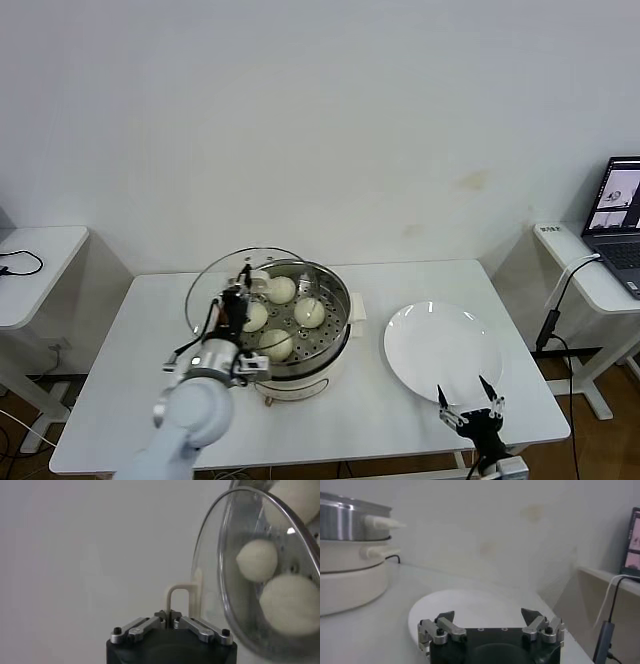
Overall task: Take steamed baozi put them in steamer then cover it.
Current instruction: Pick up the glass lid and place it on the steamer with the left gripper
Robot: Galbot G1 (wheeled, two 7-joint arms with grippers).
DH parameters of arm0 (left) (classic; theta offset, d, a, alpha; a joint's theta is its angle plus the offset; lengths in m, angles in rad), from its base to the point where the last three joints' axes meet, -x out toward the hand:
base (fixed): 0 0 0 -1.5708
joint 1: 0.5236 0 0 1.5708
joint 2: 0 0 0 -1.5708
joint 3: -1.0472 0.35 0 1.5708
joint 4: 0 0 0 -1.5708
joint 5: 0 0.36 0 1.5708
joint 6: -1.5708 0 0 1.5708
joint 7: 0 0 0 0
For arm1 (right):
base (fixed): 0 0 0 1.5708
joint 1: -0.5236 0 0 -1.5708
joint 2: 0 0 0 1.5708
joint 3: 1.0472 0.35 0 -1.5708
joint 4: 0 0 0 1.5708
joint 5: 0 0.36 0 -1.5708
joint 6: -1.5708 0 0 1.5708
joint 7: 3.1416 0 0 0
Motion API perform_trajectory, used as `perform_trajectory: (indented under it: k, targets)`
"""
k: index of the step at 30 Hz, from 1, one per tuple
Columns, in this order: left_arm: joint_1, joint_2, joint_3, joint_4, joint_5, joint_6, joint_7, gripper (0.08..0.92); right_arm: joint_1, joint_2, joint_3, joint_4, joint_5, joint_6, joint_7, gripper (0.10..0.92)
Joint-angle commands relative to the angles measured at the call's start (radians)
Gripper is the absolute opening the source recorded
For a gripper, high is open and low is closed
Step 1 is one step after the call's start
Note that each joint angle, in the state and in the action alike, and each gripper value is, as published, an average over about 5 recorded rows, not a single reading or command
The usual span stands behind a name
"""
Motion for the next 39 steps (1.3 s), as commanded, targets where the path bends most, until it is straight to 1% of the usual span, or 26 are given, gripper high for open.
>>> perform_trajectory:
  k: [1,5,9,18,39]
  targets:
    - [-0.050,-0.191,0.123,0.026,0.246,0.033,0.106,0.123,0.002,0.011,-0.013,-0.018,-0.039,0.005,0.003,0.823]
    - [-0.040,-0.217,0.131,0.039,0.276,0.031,0.116,0.123,-0.002,0.014,-0.016,-0.024,-0.049,0.009,0.003,0.823]
    - [-0.041,-0.228,0.130,0.057,0.285,0.029,0.116,0.123,-0.004,0.017,-0.021,-0.028,-0.055,0.013,0.002,0.823]
    - [-0.040,-0.230,0.098,0.089,0.284,0.018,0.107,0.123,-0.008,0.011,-0.022,-0.031,-0.053,0.018,0.000,0.823]
    - [-0.005,-0.246,0.054,0.104,0.280,-0.001,0.077,0.123,-0.017,0.002,-0.030,-0.033,-0.053,0.024,-0.007,0.823]
